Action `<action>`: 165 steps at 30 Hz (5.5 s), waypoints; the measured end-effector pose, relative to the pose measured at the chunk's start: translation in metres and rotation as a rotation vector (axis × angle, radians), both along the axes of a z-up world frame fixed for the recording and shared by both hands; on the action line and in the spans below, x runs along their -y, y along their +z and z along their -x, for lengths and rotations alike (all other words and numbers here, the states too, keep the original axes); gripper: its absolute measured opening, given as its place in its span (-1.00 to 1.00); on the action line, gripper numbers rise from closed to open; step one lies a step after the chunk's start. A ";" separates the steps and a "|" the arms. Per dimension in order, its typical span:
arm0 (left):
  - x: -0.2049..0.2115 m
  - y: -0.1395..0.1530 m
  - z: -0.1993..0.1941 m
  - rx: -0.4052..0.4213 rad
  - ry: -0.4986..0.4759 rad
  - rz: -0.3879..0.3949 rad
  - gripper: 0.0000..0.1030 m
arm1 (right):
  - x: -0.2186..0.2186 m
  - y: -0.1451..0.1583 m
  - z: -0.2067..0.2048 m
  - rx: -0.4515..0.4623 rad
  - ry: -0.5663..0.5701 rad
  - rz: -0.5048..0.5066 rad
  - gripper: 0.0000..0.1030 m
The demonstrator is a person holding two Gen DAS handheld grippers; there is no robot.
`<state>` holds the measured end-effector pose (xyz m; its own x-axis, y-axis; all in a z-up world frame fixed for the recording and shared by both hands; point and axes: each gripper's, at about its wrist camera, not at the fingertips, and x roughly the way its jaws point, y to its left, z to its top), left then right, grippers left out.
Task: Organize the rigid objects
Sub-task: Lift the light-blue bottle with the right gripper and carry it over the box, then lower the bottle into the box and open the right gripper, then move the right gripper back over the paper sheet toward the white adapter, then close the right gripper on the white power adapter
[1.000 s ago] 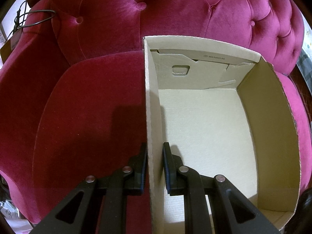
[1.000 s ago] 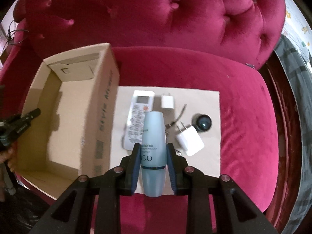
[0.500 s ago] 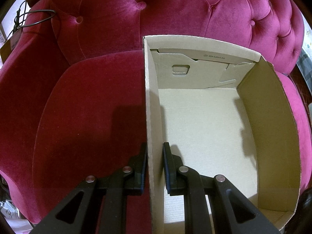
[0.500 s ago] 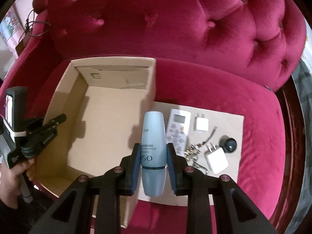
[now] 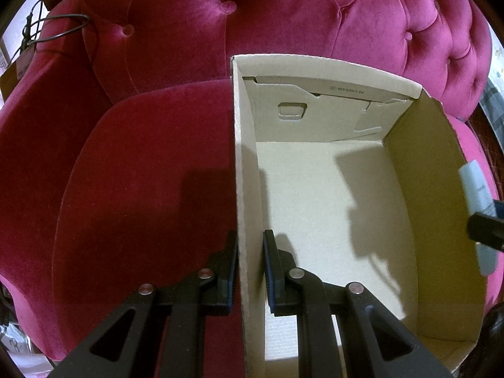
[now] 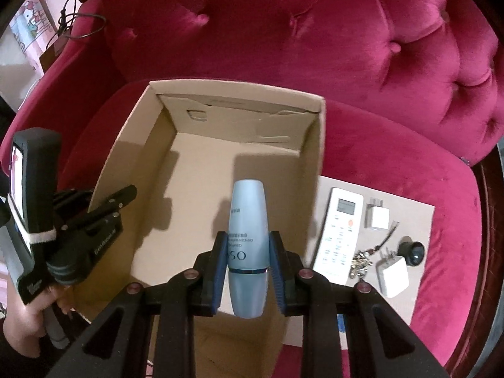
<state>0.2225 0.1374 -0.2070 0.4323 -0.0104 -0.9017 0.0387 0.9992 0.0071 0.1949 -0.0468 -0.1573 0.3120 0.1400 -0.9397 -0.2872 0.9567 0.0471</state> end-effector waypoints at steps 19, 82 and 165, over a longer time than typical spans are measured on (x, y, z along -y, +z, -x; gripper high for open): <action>-0.003 -0.002 -0.001 -0.004 -0.001 0.002 -0.69 | -0.046 -0.067 -0.031 -0.124 -0.015 -0.029 -0.47; 0.000 -0.003 0.000 -0.005 0.004 -0.012 -0.70 | 0.026 0.036 -0.007 0.041 -0.145 -0.033 0.86; 0.009 -0.005 0.000 -0.010 0.014 -0.036 -0.70 | 0.198 -0.108 -0.021 -0.061 -0.334 0.056 0.26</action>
